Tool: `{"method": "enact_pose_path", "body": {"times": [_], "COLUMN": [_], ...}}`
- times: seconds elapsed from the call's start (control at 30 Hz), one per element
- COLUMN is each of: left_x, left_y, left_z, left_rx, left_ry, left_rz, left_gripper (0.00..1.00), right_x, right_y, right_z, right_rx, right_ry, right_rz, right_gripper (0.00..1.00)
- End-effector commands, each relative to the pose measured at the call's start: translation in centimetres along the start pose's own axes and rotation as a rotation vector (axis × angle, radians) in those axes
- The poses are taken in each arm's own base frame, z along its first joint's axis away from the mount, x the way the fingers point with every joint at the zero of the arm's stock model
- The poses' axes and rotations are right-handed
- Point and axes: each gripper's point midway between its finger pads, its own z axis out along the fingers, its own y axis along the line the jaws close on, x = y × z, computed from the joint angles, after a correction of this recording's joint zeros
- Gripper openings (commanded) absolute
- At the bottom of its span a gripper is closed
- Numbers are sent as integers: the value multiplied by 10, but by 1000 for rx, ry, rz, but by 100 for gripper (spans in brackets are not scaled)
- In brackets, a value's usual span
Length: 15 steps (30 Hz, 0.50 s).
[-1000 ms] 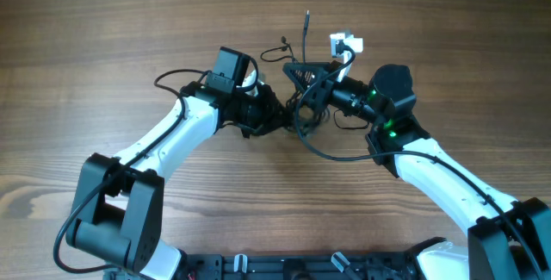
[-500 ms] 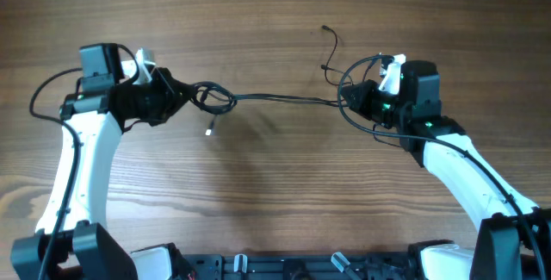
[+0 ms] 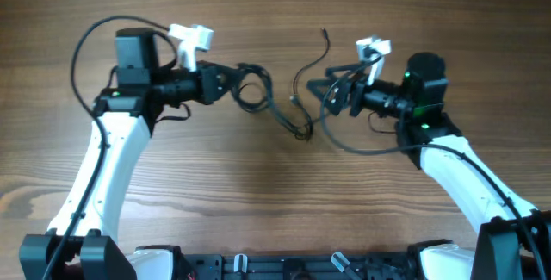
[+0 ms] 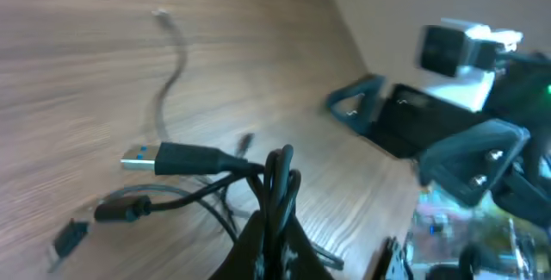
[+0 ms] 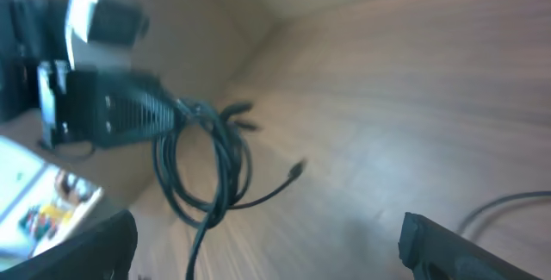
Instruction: Untangle cables
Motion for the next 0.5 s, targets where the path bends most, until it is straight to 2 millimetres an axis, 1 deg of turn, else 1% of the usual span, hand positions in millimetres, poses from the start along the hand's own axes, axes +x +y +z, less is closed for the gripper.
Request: {"method": "enact_pose_path", "body": {"times": [0.0,0.03,0.07,0.13,0.2,0.23,0.3,0.33,0.37,0.4,0.43,0.47], "left_x": [4,5,8,8,10,12,18,21,22,23,24,24], "left_y": [-41,-44,-46,-47,-49,-52,-62,-65,-62,-54,-34,-2], "left_z": [10,12,14,15,16,19,25,30,34,37,38,35], "left_rx": [141,147,152,152,156,163,183,180,146,92,-31,-218], "left_ry": [25,32,42,49,59,68,94,106,108,107,95,60], "left_rz": [118,120,107,34,-10,-17,-18,-10,-4,-16,-83,-215], "left_gripper": [4,4,4,4,4,4,4,5,4,4,4,4], "right_x": [15,16,16,20,24,26,27,28,29,30,33,38], "right_y": [15,19,23,30,36,40,41,42,44,47,54,62], "right_z": [18,20,22,26,30,32,33,33,33,32,31,28], "right_rx": [-44,-53,-64,-85,-102,-109,-113,-115,-124,-142,-183,-236], "right_ry": [53,55,55,64,78,83,86,90,96,106,124,148], "right_rz": [-105,-111,-121,-129,-133,-137,-136,-105,-72,-59,-58,-57], "right_gripper": [94,89,80,73,60,50,15,4,5,5,5,5]}}
